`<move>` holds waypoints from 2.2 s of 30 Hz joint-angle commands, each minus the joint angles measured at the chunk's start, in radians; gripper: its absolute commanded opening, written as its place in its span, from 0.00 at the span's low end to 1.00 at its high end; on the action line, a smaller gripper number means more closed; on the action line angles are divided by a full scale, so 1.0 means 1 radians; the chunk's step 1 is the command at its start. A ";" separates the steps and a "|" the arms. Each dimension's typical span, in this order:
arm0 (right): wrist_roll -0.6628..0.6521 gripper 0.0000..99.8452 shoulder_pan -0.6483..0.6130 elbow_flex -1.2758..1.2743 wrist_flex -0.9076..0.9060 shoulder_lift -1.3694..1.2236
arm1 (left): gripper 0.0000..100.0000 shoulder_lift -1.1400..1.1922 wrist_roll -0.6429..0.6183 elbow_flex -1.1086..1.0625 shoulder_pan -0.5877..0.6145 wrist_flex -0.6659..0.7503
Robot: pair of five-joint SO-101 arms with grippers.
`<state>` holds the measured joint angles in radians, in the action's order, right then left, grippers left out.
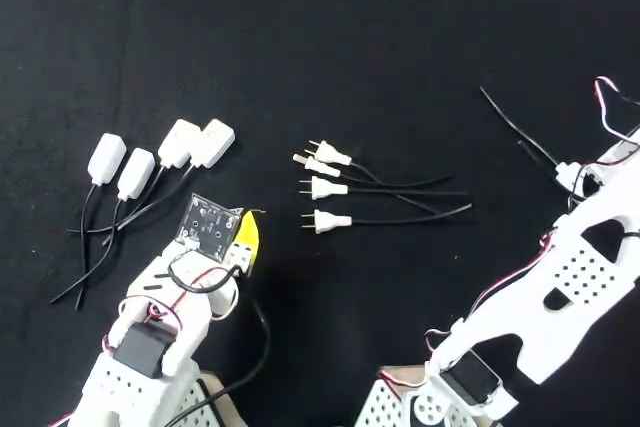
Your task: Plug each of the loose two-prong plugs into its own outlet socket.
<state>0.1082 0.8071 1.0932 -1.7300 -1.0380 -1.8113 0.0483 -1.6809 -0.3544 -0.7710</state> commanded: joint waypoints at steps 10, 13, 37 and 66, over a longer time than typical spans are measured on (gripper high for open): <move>-0.009 0.01 0.044 -0.128 -0.035 -0.015 | 0.05 -0.008 0.011 -0.018 0.012 0.023; -0.005 0.01 0.058 -0.082 -0.035 -0.015 | 0.05 -0.008 0.011 -0.018 0.012 0.023; -0.256 0.22 0.043 -0.044 -0.037 0.125 | 0.05 -0.008 0.071 -0.018 0.012 0.023; -0.496 0.01 -0.180 -0.297 -0.037 0.562 | 0.05 -0.011 0.068 0.101 0.311 -0.035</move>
<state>-0.3168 0.7887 0.9413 -1.7331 -0.5777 -1.8113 0.1112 -1.6732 -0.2348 -0.7710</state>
